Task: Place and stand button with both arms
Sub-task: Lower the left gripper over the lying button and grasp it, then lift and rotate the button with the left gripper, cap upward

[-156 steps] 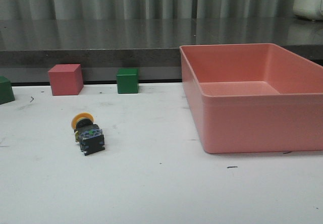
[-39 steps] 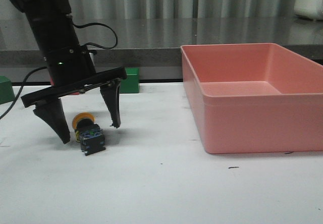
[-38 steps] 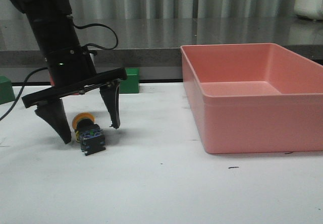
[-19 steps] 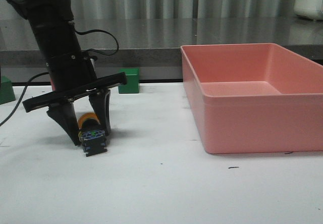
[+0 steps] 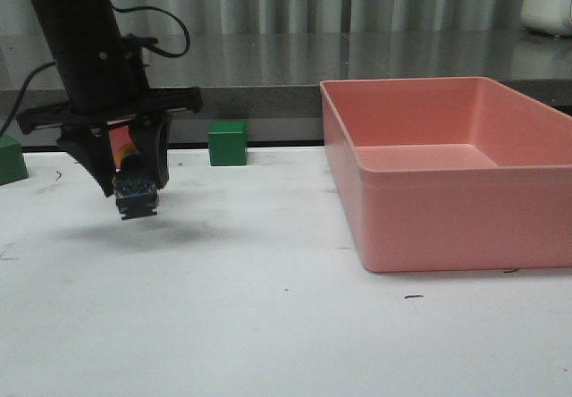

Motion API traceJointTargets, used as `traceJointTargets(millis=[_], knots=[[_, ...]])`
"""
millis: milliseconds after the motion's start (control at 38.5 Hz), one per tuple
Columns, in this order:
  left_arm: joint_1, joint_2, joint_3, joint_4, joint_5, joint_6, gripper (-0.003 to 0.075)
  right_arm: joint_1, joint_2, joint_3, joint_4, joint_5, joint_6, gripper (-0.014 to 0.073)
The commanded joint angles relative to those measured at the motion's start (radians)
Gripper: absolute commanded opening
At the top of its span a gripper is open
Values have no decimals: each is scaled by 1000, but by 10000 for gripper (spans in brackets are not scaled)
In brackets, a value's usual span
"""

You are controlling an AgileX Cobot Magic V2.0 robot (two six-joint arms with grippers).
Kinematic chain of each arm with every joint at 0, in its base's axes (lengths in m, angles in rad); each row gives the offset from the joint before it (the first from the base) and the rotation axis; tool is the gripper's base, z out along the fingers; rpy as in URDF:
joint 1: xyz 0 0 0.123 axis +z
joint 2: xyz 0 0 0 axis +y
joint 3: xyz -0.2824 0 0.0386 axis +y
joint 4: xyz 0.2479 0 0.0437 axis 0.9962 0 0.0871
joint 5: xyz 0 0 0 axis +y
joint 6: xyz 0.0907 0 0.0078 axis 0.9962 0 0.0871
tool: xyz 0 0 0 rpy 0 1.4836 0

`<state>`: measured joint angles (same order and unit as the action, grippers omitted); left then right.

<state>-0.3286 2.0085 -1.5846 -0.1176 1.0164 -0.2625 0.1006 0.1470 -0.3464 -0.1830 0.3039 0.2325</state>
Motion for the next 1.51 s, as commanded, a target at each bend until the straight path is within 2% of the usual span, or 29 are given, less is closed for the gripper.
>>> traceJointTargets(millis=[0, 156, 442, 701, 857, 909, 1013, 1117, 1325, 1481], knots=[[-13, -136, 48, 40, -145, 3, 270, -4, 10, -24, -20, -84, -4, -63], [-13, -263, 229, 89, -381, 3, 270, -4, 10, -24, -20, -84, -4, -63], [-13, -493, 631, 233, -902, 3, 271, -4, 10, -24, -20, -84, -4, -63], [-9, -551, 906, 277, -1328, 11, 271, -4, 10, -24, -20, -84, -4, -63], [-9, -532, 1048, 282, -1679, 176, 271, -4, 10, -24, -20, -84, -4, -63], [-9, -520, 1085, 252, -1756, 226, 271, -4, 10, -24, -20, -84, -4, -63], [-9, -480, 1126, 215, -1842, 287, 271, -4, 10, -24, -20, -84, -4, -63], [-9, -428, 1130, 215, -1853, 330, 271, -4, 10, -24, -20, -84, -4, -63], [-9, -341, 1130, 215, -1955, 337, 271, -4, 10, -24, -20, -84, -4, -63], [-9, -280, 1130, 215, -1983, 381, 271, -4, 10, -24, -20, -84, -4, -63]])
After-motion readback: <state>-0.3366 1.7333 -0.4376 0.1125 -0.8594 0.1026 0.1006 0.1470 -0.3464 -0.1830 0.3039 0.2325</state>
